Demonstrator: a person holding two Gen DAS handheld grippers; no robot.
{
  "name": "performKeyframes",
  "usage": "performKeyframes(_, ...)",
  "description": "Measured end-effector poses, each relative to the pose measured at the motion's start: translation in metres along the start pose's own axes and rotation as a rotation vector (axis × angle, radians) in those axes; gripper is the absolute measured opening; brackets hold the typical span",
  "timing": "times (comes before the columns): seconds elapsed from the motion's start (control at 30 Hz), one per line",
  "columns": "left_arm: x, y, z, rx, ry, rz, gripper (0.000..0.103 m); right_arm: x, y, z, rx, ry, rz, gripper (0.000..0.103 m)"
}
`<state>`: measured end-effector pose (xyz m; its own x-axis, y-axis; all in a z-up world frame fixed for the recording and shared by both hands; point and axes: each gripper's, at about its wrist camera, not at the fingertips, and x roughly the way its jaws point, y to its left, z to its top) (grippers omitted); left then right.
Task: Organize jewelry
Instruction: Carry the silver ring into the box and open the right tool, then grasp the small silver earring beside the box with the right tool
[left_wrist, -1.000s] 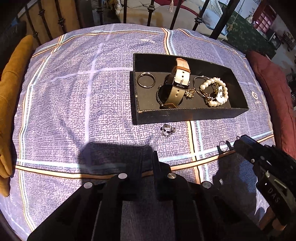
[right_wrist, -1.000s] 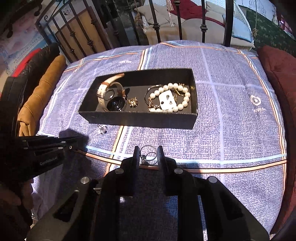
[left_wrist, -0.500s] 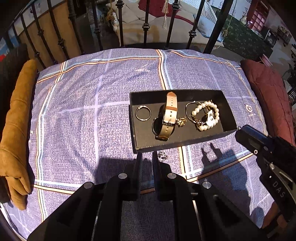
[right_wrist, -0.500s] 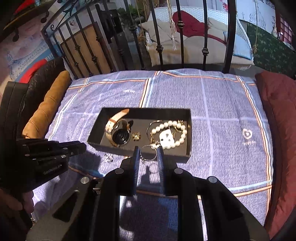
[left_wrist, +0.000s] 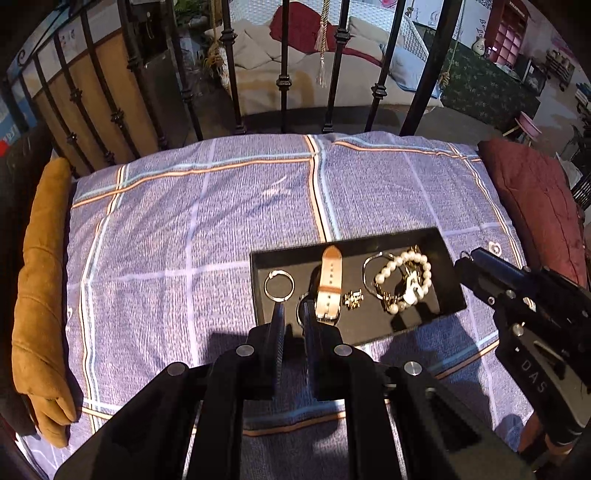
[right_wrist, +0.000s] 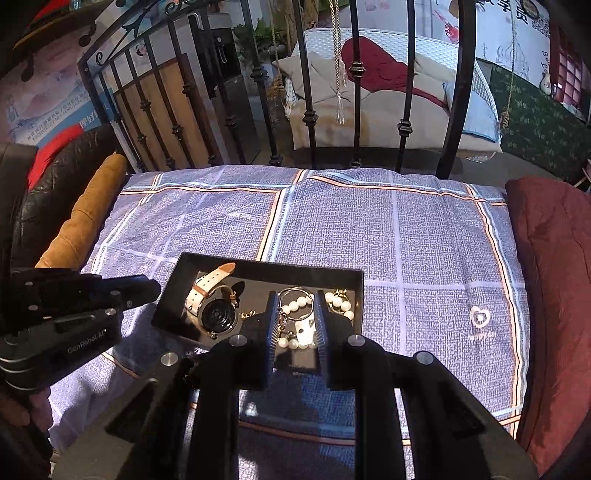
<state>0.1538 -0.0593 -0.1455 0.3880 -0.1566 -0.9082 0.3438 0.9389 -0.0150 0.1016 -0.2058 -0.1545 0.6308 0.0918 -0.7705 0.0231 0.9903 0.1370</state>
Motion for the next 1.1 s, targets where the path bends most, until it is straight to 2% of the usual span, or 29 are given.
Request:
performKeyframes(0.3, 0.01, -0.002, 0.019, 0.001, -0.004, -0.002, 0.0, 0.013, -0.002, 0.009, -0.004, 0.007, -0.005, 0.02)
performKeyframes(0.47, 0.019, -0.004, 0.025, 0.02, 0.004, 0.007, 0.0, 0.019, -0.004, 0.011, 0.004, 0.014, -0.021, 0.021)
performKeyframes(0.53, 0.021, -0.005, 0.027, 0.025, 0.006, 0.019, 0.0, 0.021, -0.005, 0.012, 0.014, 0.026, -0.026, 0.03)
performKeyframes(0.57, 0.023, -0.005, 0.028, 0.024, 0.011, 0.024, 0.002, 0.023, -0.006, 0.013, 0.02, 0.032, -0.034, 0.044)
performKeyframes(0.6, 0.024, -0.004, 0.028, 0.019, 0.016, 0.028, 0.014, 0.022, -0.008, 0.013, 0.024, 0.027, -0.043, 0.052)
performKeyframes(0.63, 0.023, -0.004, 0.028, 0.017, 0.014, 0.031, 0.028, 0.022, -0.009, 0.013, 0.025, 0.018, -0.044, 0.053)
performKeyframes(0.67, 0.022, -0.003, 0.028, 0.019, 0.001, 0.047, 0.058, 0.021, -0.009, 0.013, 0.025, 0.013, -0.049, 0.053)
performKeyframes(0.7, 0.019, -0.003, 0.027, 0.021, -0.022, 0.071, 0.068, 0.02, -0.01, 0.012, 0.025, 0.014, -0.051, 0.053)
performKeyframes(0.73, 0.015, -0.003, 0.025, 0.028, -0.046, 0.092, 0.068, 0.02, -0.011, 0.011, 0.028, 0.017, -0.051, 0.053)
performKeyframes(0.8, 0.014, -0.001, 0.022, 0.034, -0.048, 0.121, 0.079, 0.017, -0.013, 0.007, 0.036, 0.019, -0.054, 0.053)
performKeyframes(0.87, 0.012, 0.005, 0.016, 0.02, -0.054, 0.138, 0.085, 0.013, -0.014, 0.002, 0.048, 0.026, -0.057, 0.053)
performKeyframes(1.1, 0.005, 0.037, -0.02, -0.055, -0.011, 0.157, 0.086, 0.0, -0.004, -0.03, 0.092, 0.07, -0.048, 0.053)
